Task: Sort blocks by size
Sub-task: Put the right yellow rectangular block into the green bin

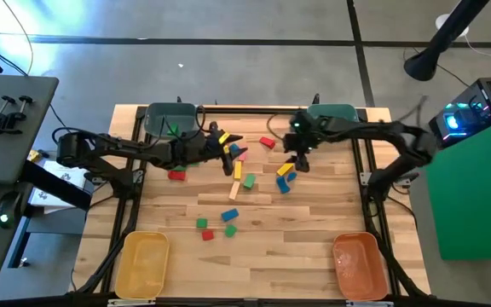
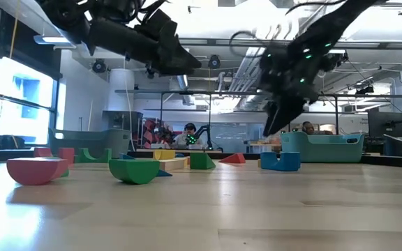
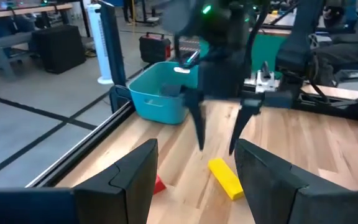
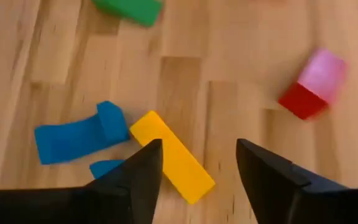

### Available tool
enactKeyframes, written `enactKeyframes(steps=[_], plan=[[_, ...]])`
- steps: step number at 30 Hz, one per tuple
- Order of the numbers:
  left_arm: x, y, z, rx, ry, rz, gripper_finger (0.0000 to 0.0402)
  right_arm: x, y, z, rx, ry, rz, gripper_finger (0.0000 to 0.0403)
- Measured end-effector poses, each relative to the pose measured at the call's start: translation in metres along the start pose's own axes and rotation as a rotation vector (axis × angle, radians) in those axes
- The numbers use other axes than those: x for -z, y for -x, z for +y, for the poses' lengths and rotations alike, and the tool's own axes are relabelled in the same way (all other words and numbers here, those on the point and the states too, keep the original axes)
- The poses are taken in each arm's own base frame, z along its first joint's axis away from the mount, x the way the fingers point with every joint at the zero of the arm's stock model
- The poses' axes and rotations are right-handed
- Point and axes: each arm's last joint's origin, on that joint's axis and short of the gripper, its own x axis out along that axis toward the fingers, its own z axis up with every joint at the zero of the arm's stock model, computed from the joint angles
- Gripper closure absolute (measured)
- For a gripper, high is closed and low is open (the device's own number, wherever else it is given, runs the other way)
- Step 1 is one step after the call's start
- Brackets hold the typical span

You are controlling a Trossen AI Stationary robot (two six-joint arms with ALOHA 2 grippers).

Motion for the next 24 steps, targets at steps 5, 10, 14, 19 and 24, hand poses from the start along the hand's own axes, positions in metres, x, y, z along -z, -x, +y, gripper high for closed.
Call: enactKeyframes(steps=[5, 10, 14, 19, 24], plan=[[0.0, 0.001, -0.006, 0.02, -0.004, 0.0, 0.0203, -0.008, -0.027, -0.002, -0.082, 0.114, 0.115, 0.0194], [0.001, 0.003, -0.013, 0.042, -0.009, 0.004, 0.0203, -0.01, -0.046, 0.005, -0.135, 0.15, 0.183, 0.0186], [0.001, 0.004, -0.018, 0.06, -0.014, 0.007, 0.0203, -0.01, -0.059, 0.012, -0.076, 0.245, 0.284, 0.0172], [0.001, 0.005, -0.023, 0.078, -0.017, 0.006, 0.0203, -0.012, -0.068, 0.018, -0.004, 0.258, 0.338, 0.0188], [0.002, 0.007, -0.03, 0.1, -0.021, 0.006, 0.0203, -0.013, -0.069, 0.015, 0.036, 0.182, 0.329, 0.0275]])
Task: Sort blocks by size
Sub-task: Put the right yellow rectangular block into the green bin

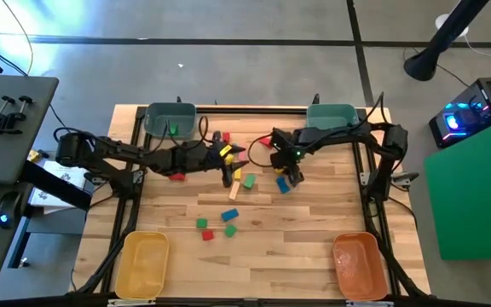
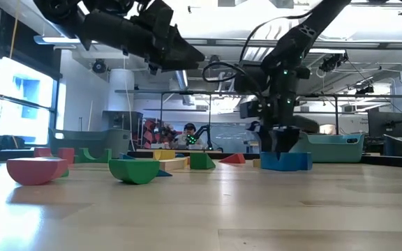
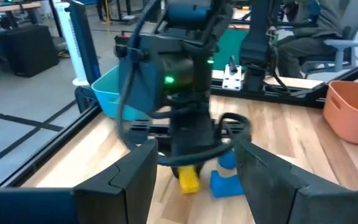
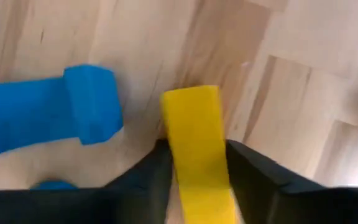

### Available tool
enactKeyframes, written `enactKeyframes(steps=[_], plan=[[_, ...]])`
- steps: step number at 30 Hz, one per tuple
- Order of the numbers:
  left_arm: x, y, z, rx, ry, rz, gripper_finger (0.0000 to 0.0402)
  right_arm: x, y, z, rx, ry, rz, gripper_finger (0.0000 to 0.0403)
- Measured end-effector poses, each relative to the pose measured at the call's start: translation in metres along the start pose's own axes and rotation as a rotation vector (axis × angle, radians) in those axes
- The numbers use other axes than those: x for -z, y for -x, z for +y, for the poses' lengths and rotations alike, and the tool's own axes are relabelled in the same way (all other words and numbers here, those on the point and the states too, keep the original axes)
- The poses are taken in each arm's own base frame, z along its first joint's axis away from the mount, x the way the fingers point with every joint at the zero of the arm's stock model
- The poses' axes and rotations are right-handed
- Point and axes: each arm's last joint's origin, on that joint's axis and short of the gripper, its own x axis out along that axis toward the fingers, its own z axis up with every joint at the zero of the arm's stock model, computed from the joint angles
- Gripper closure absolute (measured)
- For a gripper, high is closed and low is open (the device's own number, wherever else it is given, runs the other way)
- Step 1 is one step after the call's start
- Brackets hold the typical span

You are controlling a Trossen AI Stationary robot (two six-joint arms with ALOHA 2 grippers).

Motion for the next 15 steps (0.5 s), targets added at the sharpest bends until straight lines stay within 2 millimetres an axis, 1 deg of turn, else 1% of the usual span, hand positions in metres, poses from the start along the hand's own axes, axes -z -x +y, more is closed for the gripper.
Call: enactKeyframes(steps=[1, 2, 5, 7, 8, 9, 11, 12, 13, 15], plan=[[0.0, 0.0, -0.001, -0.005, -0.003, 0.0, 0.0203, 0.001, 0.0, -0.001, 0.002, -0.027, -0.002, 0.0297], [0.0, 0.0, -0.001, -0.022, -0.007, -0.001, 0.0203, 0.002, 0.0, -0.003, 0.001, -0.063, -0.005, 0.0302], [0.0, 0.001, 0.001, -0.119, -0.023, -0.003, 0.0203, 0.005, 0.008, -0.008, 0.009, -0.22, -0.031, 0.03], [0.0, 0.001, 0.003, -0.186, -0.052, -0.001, 0.0203, 0.009, 0.018, -0.011, 0.069, -0.317, -0.018, 0.0301], [0.0, 0.001, 0.005, -0.218, -0.071, 0.001, 0.0203, 0.012, 0.027, -0.012, 0.112, -0.364, -0.012, 0.0301], [0.0, 0.001, 0.006, -0.247, -0.091, 0.004, 0.0203, 0.012, 0.041, -0.012, 0.169, -0.402, -0.032, 0.0301], [-0.001, 0.001, 0.009, -0.294, -0.111, 0.004, 0.0203, 0.014, 0.072, -0.012, 0.305, -0.48, -0.073, 0.0301], [-0.001, 0.001, 0.011, -0.309, -0.11, 0.004, 0.0203, 0.018, 0.086, -0.011, 0.362, -0.528, -0.079, 0.0301], [-0.001, 0.001, 0.012, -0.316, -0.107, 0.004, 0.0203, 0.025, 0.098, -0.011, 0.413, -0.578, -0.074, 0.0301], [0.0, 0.001, 0.012, -0.32, -0.103, 0.007, 0.0203, 0.044, 0.12, -0.018, 0.532, -0.712, -0.063, 0.0301]])
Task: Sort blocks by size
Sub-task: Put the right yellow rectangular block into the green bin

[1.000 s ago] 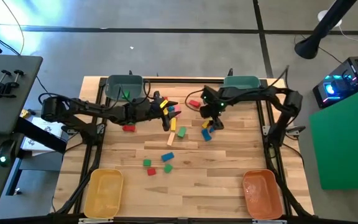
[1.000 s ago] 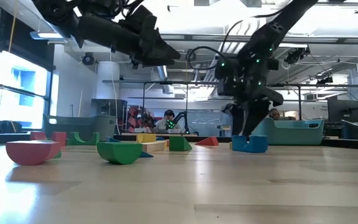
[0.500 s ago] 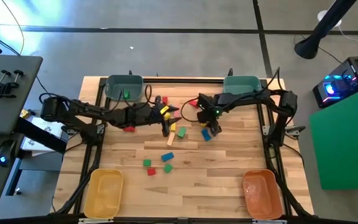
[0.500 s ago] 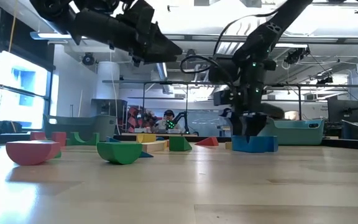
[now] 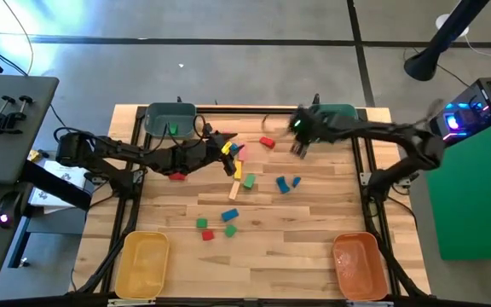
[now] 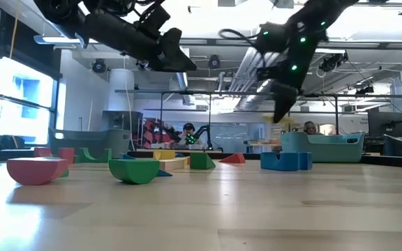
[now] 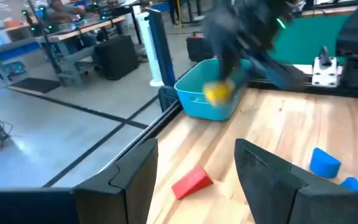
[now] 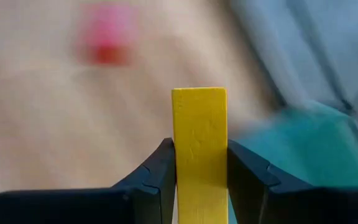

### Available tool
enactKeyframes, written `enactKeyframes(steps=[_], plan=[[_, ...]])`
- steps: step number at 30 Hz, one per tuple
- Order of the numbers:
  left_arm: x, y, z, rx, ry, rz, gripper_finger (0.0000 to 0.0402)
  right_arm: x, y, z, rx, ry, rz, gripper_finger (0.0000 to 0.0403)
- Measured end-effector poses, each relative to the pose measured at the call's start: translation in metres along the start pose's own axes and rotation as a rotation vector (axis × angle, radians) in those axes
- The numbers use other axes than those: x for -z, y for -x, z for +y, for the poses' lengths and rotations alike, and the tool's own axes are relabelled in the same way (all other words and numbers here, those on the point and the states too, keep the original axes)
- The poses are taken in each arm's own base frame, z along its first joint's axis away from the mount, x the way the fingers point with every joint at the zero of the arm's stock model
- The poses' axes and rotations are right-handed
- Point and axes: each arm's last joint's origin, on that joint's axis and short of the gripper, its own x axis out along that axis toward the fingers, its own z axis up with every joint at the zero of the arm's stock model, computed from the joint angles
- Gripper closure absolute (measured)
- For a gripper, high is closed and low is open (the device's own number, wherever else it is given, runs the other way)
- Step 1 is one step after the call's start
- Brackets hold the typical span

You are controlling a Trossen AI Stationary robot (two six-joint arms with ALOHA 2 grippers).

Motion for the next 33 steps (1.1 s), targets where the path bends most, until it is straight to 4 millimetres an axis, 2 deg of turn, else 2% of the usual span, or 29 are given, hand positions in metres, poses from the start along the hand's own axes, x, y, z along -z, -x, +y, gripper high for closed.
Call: enactKeyframes(steps=[2, 4, 7, 10, 16, 22, 24, 29, 33], plan=[[0.0, 0.0, 0.0, 0.001, 0.003, 0.001, 0.0203, 0.008, 0.007, -0.031, 0.082, -0.143, 0.017, 0.0301], [0.001, 0.0, -0.001, 0.003, 0.014, 0.002, 0.0203, 0.02, 0.004, -0.06, 0.082, -0.252, 0.077, 0.0301], [0.0, 0.0, 0.0, 0.002, 0.03, 0.001, 0.0203, 0.034, -0.01, -0.093, 0.035, -0.368, 0.143, 0.0301], [0.0, 0.0, 0.0, 0.002, 0.062, 0.001, 0.0203, 0.045, -0.031, -0.114, 0.039, -0.399, 0.216, 0.0301], [0.002, 0.0, -0.003, 0.012, 0.076, 0.007, 0.0203, 0.055, -0.073, -0.122, -0.034, -0.392, 0.319, 0.0301], [0.002, -0.001, -0.002, 0.006, 0.067, 0.006, 0.0203, 0.06, -0.094, -0.116, -0.085, -0.385, 0.386, 0.0301], [0.002, -0.001, -0.002, 0.006, 0.087, 0.006, 0.0203, 0.061, -0.095, -0.115, -0.089, -0.381, 0.402, 0.0293], [0.003, 0.001, -0.007, 0.047, 0.111, 0.015, 0.0203, 0.053, -0.092, -0.117, -0.092, -0.351, 0.38, 0.0207], [0.002, 0.004, -0.012, 0.061, 0.111, 0.008, 0.0203, 0.037, -0.076, -0.125, -0.059, -0.332, 0.395, 0.0173]])
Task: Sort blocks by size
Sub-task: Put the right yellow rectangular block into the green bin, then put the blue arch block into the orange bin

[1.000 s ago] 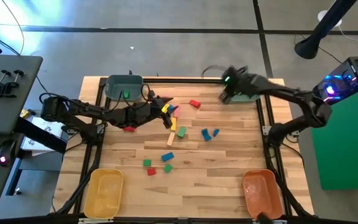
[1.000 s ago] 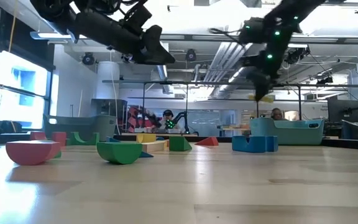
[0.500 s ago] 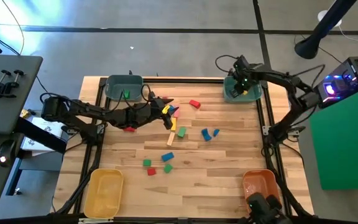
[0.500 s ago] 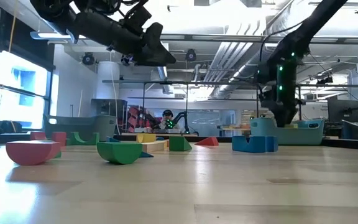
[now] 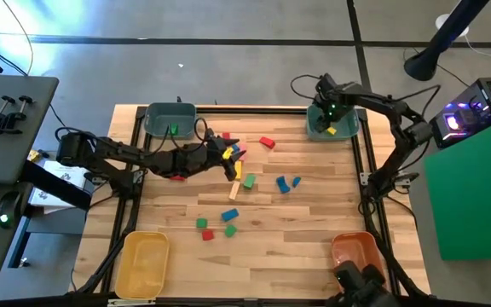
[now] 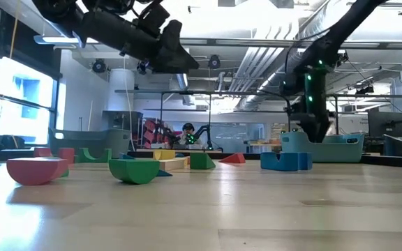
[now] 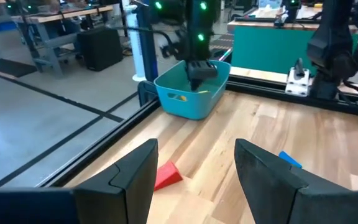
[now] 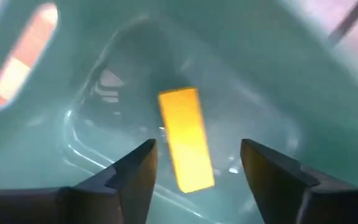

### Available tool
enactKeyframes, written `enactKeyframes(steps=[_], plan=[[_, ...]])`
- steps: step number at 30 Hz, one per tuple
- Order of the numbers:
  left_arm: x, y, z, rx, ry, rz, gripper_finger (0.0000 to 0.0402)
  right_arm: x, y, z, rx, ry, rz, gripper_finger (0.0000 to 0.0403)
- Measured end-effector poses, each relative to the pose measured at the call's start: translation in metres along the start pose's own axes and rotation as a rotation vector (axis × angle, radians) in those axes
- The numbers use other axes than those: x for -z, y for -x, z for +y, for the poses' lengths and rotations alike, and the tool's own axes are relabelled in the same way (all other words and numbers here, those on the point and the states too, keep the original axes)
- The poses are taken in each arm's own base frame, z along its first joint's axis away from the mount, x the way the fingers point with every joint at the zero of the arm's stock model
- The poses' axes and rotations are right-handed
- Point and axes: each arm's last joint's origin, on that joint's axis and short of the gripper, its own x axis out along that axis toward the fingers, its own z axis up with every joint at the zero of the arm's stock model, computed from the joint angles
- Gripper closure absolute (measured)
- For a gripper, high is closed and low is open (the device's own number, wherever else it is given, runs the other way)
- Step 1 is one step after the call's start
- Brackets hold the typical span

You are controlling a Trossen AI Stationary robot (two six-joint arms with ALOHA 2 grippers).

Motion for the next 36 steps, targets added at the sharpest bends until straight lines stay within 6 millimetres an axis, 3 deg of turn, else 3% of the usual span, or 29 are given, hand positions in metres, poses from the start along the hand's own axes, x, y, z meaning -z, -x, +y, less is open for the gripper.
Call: enactKeyframes(steps=[6, 11, 14, 18, 25, 31, 36], plan=[[0.0, 0.004, -0.009, 0.031, 0.005, -0.002, 0.0203, -0.003, 0.068, 0.015, 0.054, -0.043, -0.107, 0.0175], [0.002, 0.012, -0.023, 0.081, 0.038, 0.007, 0.0203, 0.032, 0.12, 0.068, 0.116, -0.05, -0.309, 0.0192], [0.003, 0.018, -0.033, 0.121, 0.058, 0.01, 0.0203, 0.062, 0.13, 0.107, 0.069, -0.04, -0.449, 0.0203], [0.004, 0.028, -0.048, 0.175, 0.052, 0.01, 0.0203, 0.1, 0.12, 0.159, -0.089, 0.02, -0.604, 0.0209], [0.006, 0.047, -0.069, 0.168, -0.003, -0.009, 0.0203, 0.157, 0.069, 0.236, -0.2, 0.101, -0.815, 0.0215], [0.006, 0.052, -0.073, 0.102, -0.061, -0.022, 0.0203, 0.177, 0.039, 0.263, -0.265, 0.185, -0.764, 0.0215], [0.007, 0.052, -0.073, 0.103, -0.051, -0.015, 0.0203, 0.175, 0.024, 0.273, -0.242, 0.232, -0.707, 0.0215]])
